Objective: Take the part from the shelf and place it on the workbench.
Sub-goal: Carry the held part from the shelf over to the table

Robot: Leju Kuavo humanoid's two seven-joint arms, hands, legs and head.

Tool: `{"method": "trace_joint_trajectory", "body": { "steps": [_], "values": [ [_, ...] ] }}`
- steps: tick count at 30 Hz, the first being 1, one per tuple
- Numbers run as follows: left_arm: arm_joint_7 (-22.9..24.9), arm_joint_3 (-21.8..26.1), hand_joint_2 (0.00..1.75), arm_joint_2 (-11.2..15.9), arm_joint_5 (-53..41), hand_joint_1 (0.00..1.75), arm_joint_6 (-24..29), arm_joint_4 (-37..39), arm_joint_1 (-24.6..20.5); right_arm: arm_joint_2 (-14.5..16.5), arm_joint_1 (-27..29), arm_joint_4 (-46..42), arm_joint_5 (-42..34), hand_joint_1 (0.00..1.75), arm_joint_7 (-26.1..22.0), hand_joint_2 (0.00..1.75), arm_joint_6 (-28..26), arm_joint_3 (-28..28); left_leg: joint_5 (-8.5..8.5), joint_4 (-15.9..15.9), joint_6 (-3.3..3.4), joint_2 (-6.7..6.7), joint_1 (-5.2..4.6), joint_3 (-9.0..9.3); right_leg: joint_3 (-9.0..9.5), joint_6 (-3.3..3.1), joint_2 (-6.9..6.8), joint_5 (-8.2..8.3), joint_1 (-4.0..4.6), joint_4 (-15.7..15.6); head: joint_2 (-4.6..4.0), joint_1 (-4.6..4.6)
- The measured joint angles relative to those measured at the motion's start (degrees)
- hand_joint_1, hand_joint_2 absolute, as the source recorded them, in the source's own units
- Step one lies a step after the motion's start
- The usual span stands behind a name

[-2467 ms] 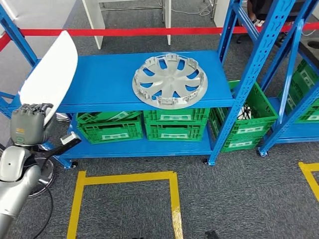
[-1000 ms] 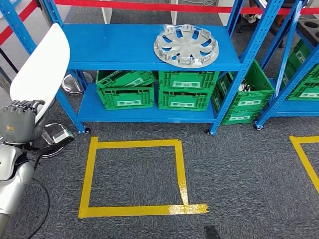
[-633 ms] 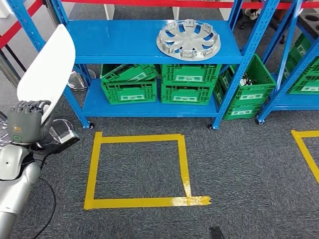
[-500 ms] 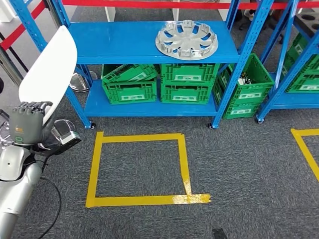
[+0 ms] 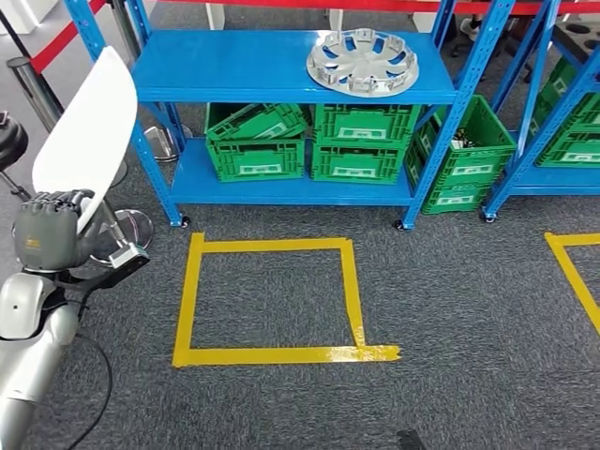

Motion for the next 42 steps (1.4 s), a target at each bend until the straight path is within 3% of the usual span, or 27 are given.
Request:
{"method": "trace_joint_trajectory", "body": {
  "steps": [2,3,4,6,7,8,10,11,12,14,15,16,18,19,20,21,23,25,26,28,30,33,35,36,37,40,42],
  "values": [
    [0.00,-0.07,1.75,-0.02,0.23,1.75,-0.01,0.21,-0.18,0.06,-0.02,0.00,0.03,0.00,0.12,0.00,0.01,0.02,1.57,-0.01,0.61,0.08,-0.08,-1.85,-1.64,0.21,0.12,-6.21,-0.09,6.01,0.00,0.18],
    [0.00,-0.10,1.75,-0.02,0.47,1.75,-0.02,0.34,-0.21,0.13,-0.06,-0.01,0.06,0.00,0.21,0.00,0.02,0.03,2.38,0.01,0.71,0.10,-0.16,-2.83,-2.21,0.23,0.14,-8.50,-0.09,9.68,0.00,0.19],
    [0.00,-0.13,1.75,-0.01,0.86,1.75,-0.07,0.50,-0.22,0.20,-0.09,-0.01,0.10,0.00,0.34,0.00,0.03,0.07,3.21,0.04,0.73,0.11,-0.25,-3.86,-2.29,0.19,0.15,-9.35,-0.09,12.67,0.00,0.19],
    [0.00,-0.21,1.75,0.03,1.98,1.75,-0.29,0.90,-0.26,0.30,-0.12,-0.02,0.14,0.00,0.64,0.00,0.05,0.24,4.89,0.11,0.62,0.13,-0.36,-5.97,-0.28,-0.02,0.16,-6.99,-0.06,14.15,0.00,0.18],
    [0.00,-0.24,1.75,0.07,2.48,1.75,-0.42,1.11,-0.29,0.32,-0.15,-0.02,0.15,0.00,0.76,0.00,0.05,0.33,5.73,0.14,0.51,0.11,-0.38,-6.98,2.13,-0.19,0.17,-5.26,-0.04,12.11,0.00,0.18],
    [0.00,-0.27,1.75,0.12,2.84,1.75,-0.52,1.29,-0.32,0.32,-0.22,-0.02,0.15,0.00,0.83,0.00,0.05,0.40,6.53,0.17,0.33,0.09,-0.39,-7.83,5.39,-0.39,0.21,-4.73,-0.01,8.32,0.00,0.18],
    [0.00,-0.30,1.75,0.24,3.17,1.75,-0.58,1.51,-0.51,0.33,-0.41,-0.01,0.15,0.00,0.88,0.00,0.03,0.46,8.04,0.06,-0.23,0.08,-0.38,-8.84,11.51,-0.67,0.31,-6.38,0.18,-0.32,0.00,0.13],
    [-0.02,-0.32,1.75,0.30,3.33,1.75,-0.63,1.58,-0.66,0.35,-0.51,-0.01,0.15,0.00,0.88,0.00,0.03,0.48,8.73,-0.18,-0.59,0.09,-0.32,-9.01,12.96,-0.81,0.38,-7.48,0.34,-3.07,0.00,0.18],
    [-0.08,-0.34,1.75,0.36,3.66,1.75,-0.77,1.63,-0.81,0.37,-0.54,-0.01,0.16,0.00,0.90,0.00,0.04,0.49,9.44,-0.58,-1.01,0.10,-0.27,-9.05,13.25,-1.03,0.41,-7.65,0.47,-4.29,0.01,0.25],
    [-0.25,-0.45,1.75,0.57,4.68,1.75,-1.39,1.78,-0.98,0.50,-0.52,-0.02,0.16,0.00,0.97,0.00,0.16,0.59,9.52,-1.04,-1.75,0.04,-0.12,-9.25,12.22,-1.78,0.29,-6.45,0.33,-4.59,0.01,0.42],
    [-0.32,-0.50,1.75,0.73,5.27,1.75,-1.80,1.86,-1.02,0.55,-0.50,-0.02,0.16,0.00,1.00,0.00,0.24,0.68,7.95,-0.24,-2.05,-0.01,-0.09,-9.55,11.75,-2.19,0.18,-5.67,0.20,-4.72,0.01,0.33],
    [-0.38,-0.55,1.75,0.90,5.85,1.75,-2.21,1.96,-1.09,0.62,-0.50,-0.02,0.16,0.00,1.03,0.00,0.33,0.77,5.31,1.72,-2.28,-0.04,-0.04,-10.03,11.35,-2.48,0.08,-4.89,0.08,-4.83,0.00,0.23],
    [-0.57,-0.65,1.75,1.08,7.06,1.75,-2.93,2.20,-1.27,0.73,-0.50,-0.03,0.18,0.00,0.99,0.00,0.62,0.94,-0.39,8.76,-2.71,-0.05,-0.01,-11.27,10.30,-2.75,-0.03,-3.55,0.15,-4.74,0.00,0.02],
    [-0.73,-0.72,1.75,1.11,7.64,1.75,-3.24,2.34,-1.35,0.81,-0.49,-0.04,0.18,0.00,0.91,0.00,0.79,1.03,-1.60,12.30,-2.89,-0.05,-0.01,-11.66,9.65,-2.76,-0.06,-2.92,0.18,-4.64,0.00,0.02],
    [-0.90,-0.81,1.75,1.14,8.11,1.75,-3.45,2.50,-1.40,0.88,-0.48,-0.05,0.18,0.00,0.79,0.00,0.95,1.13,-1.54,14.52,-2.99,-0.05,-0.01,-11.47,8.84,-2.73,-0.09,-2.33,0.19,-4.51,0.00,-0.02],
    [-1.06,-0.89,1.75,1.18,8.46,1.75,-3.57,2.66,-1.45,0.96,-0.46,-0.07,0.17,0.00,0.64,0.00,1.03,1.22,-0.57,14.67,-3.02,-0.05,0.00,-10.39,8.05,-2.66,-0.10,-1.84,0.18,-4.34,0.00,-0.01],
    [-1.29,-1.05,1.75,1.31,8.91,1.75,-3.64,2.87,-1.76,1.09,-0.45,-0.09,0.19,0.00,0.38,0.00,1.13,1.33,1.29,8.75,-2.76,-0.02,-0.01,-5.46,6.78,-2.39,-0.12,-1.17,0.16,-3.88,0.00,-0.03],
    [-1.40,-1.19,1.75,1.48,9.24,1.75,-3.70,2.96,-2.33,1.24,-0.51,-0.11,0.19,0.00,0.16,0.00,1.24,1.36,1.10,1.65,-2.21,-0.04,-0.21,-0.74,5.90,-1.93,-0.15,-0.75,0.31,-3.30,0.00,0.03],
    [-1.43,-1.26,1.75,1.54,9.41,1.75,-3.80,3.01,-2.59,1.29,-0.52,-0.12,0.19,0.00,0.05,0.00,1.34,1.36,0.68,-0.21,-1.88,-0.05,-0.37,0.34,5.62,-1.63,-0.16,-0.54,0.34,-3.12,0.00,0.03],
    [-1.44,-1.38,1.75,1.57,9.79,1.75,-4.13,3.16,-2.91,1.37,-0.49,-0.13,0.30,0.00,-0.08,0.00,1.58,1.38,0.83,-0.96,-1.10,-0.02,-0.53,0.40,5.34,-0.98,-0.15,-0.13,0.33,-3.02,0.00,0.00],
    [-1.44,-1.50,1.75,1.50,10.03,1.75,-4.45,3.37,-3.23,1.42,-0.44,-0.13,0.58,0.00,-0.09,0.00,1.74,1.43,1.57,-1.45,-0.09,0.10,-0.35,0.08,4.33,-0.31,0.01,-1.32,0.23,-1.66,0.00,0.09],
    [-1.44,-1.75,1.75,1.38,10.21,1.75,-4.62,3.62,-3.58,1.42,-0.38,-0.13,0.85,0.00,-0.09,0.00,1.90,1.53,2.71,-1.69,0.68,0.20,-0.18,-1.15,0.04,0.59,0.16,-7.12,-0.14,7.92,0.00,0.26],
    [-1.44,-1.91,1.75,1.29,10.23,1.75,-4.64,3.85,-3.56,1.42,-0.23,-0.13,0.92,0.00,-0.08,0.00,1.93,1.62,3.36,-1.65,0.55,0.18,-0.19,-2.06,-1.80,0.94,0.15,-8.95,-0.37,13.03,0.00,0.25],
    [-1.44,-1.98,1.75,1.25,10.24,1.75,-4.64,3.97,-3.54,1.42,-0.18,-0.13,0.96,0.00,-0.07,0.00,1.93,1.68,3.64,-1.62,0.40,0.16,-0.16,-2.42,-1.17,1.04,0.15,-8.33,-0.47,12.50,0.00,0.27],
    [-1.44,-2.04,1.75,1.21,10.25,1.75,-4.64,4.08,-3.53,1.42,-0.16,-0.13,1.02,0.00,-0.07,0.00,1.92,1.74,3.87,-1.58,0.21,0.14,-0.12,-2.69,0.65,1.08,0.14,-6.85,-0.56,9.70,0.00,0.26],
    [-1.41,-2.19,1.75,1.22,10.32,1.75,-4.64,4.23,-3.54,1.42,-0.26,-0.13,1.30,0.00,-0.06,0.00,1.97,1.93,4.35,-1.31,-0.55,0.12,-0.23,-3.19,7.41,0.72,0.28,-3.27,-0.69,-1.58,0.00,0.21],
    [-1.32,-2.25,1.75,1.35,10.48,1.75,-4.63,4.28,-3.51,1.48,-0.21,-0.13,1.64,0.00,-0.01,0.00,2.09,2.21,4.55,-1.10,-0.42,0.10,-0.48,-3.53,8.48,0.30,0.40,-3.10,-0.65,-3.63,0.00,0.15]
  ]
}}
